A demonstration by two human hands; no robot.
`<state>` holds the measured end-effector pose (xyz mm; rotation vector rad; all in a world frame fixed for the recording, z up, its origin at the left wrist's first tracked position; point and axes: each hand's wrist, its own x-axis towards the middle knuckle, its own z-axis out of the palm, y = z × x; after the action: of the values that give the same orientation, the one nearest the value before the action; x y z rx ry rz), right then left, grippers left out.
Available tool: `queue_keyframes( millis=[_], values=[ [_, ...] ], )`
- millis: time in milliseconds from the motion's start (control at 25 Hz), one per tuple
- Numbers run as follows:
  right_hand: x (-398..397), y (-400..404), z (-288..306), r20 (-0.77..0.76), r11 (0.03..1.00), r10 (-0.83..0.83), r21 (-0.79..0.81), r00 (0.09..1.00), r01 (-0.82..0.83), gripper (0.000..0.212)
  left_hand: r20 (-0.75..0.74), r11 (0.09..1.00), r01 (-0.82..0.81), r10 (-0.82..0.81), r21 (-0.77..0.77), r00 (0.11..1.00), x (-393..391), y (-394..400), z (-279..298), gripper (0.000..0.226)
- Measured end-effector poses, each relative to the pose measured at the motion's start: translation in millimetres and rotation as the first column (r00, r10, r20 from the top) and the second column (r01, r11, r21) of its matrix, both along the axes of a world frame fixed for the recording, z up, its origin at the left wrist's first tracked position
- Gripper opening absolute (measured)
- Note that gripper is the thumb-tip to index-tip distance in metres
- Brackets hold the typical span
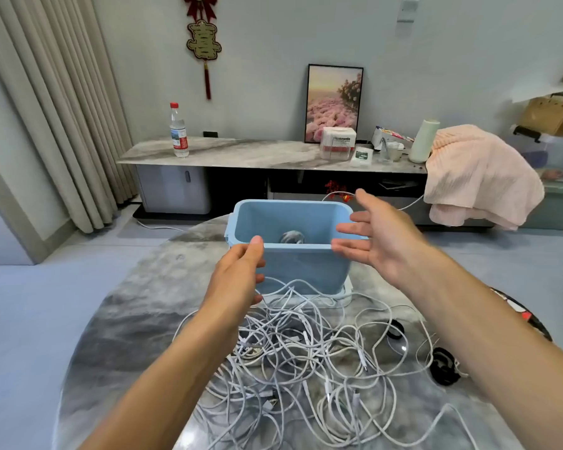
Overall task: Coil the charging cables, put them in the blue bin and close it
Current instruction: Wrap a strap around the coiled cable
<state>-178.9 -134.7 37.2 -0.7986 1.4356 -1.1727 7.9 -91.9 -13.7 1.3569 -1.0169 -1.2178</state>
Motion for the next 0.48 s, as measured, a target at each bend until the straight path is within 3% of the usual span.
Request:
queue_keyframes(
  millis=[160,320,400,480],
  values=[
    [-23.7,38.3,-49.1,-0.053,1.000,-0.006,-0.011,0.999,0.005,0.029,0.039,0.999,0.043,-0.043,-0.011,0.998,-1.5,0.0,-4.5,0.023],
    [-28.5,45.7,-109.6,-0.162,0.993,0.104,0.069,0.981,-0.094,0.022,0.221,0.993,0.108,-0.095,-0.045,0.971,-7.7,-1.0,-16.7,0.010],
    [-20.7,43.3,-143.2,-0.358,0.964,0.264,0.129,0.896,-0.232,0.031,0.297,0.991,0.128,-0.111,-0.038,0.948,-12.3,-3.3,-23.1,0.013],
    [-9.4,40.6,-169.9,-0.436,0.913,0.408,0.208,0.802,-0.351,0.046,0.328,0.991,0.129,-0.112,-0.030,0.938,-14.1,-6.4,-29.6,0.014]
  ],
)
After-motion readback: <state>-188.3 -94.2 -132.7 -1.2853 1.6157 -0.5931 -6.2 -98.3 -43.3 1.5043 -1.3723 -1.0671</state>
